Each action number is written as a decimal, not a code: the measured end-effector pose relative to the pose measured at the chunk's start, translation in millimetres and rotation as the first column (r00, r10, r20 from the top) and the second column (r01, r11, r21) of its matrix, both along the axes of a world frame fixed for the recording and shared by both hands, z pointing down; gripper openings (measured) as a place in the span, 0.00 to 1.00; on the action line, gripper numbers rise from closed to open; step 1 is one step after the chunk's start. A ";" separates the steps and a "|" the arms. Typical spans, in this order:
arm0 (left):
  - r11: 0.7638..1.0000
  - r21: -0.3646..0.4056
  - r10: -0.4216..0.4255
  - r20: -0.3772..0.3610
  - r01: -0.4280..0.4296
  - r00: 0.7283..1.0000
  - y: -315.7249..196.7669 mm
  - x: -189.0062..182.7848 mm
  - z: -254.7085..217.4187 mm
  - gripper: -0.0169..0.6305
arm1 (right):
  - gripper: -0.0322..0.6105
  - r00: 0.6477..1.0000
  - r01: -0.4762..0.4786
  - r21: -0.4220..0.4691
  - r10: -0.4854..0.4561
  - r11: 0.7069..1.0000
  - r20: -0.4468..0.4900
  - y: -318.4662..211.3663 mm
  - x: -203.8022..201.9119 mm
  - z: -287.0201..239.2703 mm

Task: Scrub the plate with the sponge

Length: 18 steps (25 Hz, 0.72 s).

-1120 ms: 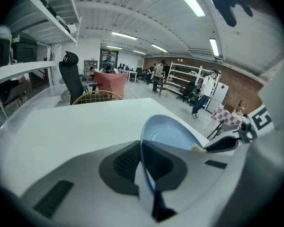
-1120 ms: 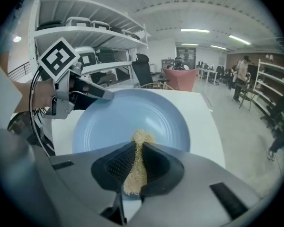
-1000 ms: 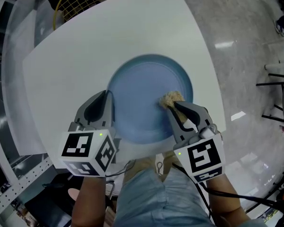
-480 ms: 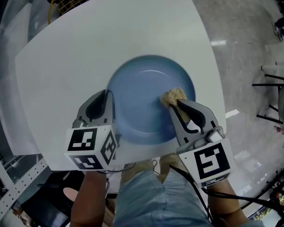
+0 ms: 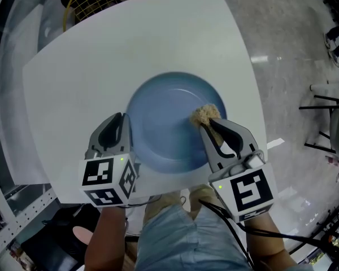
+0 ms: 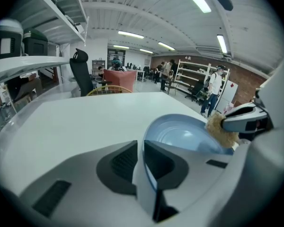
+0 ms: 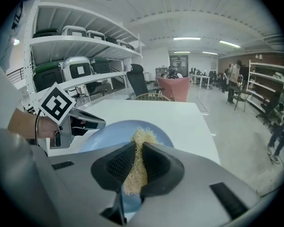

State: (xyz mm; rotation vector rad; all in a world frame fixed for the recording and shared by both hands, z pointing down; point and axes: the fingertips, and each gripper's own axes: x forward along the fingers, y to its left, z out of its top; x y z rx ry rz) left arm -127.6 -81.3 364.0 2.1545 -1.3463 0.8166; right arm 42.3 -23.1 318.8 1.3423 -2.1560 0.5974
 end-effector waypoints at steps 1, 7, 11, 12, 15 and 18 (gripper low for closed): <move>1.000 0.018 -0.011 0.004 0.011 1.000 1.1 -3.0 -5.5 0.09 | 0.14 1.000 0.000 0.009 0.000 1.000 0.005 0.9 -0.2 -3.3; 0.987 0.151 -0.061 -0.006 0.062 0.998 11.0 -9.6 -59.9 0.09 | 0.14 0.999 0.004 0.122 -0.009 0.993 0.041 2.5 1.5 -46.4; 0.947 0.312 -0.065 -0.050 0.078 0.997 31.8 -0.5 -130.8 0.06 | 0.14 0.998 0.002 0.216 -0.016 0.976 0.063 11.3 4.5 -91.9; 0.931 0.356 -0.062 -0.063 0.081 0.996 38.3 3.5 -150.3 0.06 | 0.14 0.998 0.002 0.242 -0.018 0.970 0.067 13.8 5.0 -104.2; 0.878 0.471 -0.051 -0.078 0.082 0.996 56.9 17.4 -201.4 0.05 | 0.14 0.996 0.008 0.330 -0.035 0.944 0.076 18.5 2.9 -141.1; 0.832 0.548 -0.053 -0.081 0.089 0.995 68.4 26.7 -236.8 0.05 | 0.14 0.995 0.029 0.423 -0.068 0.906 0.077 19.9 -1.9 -175.5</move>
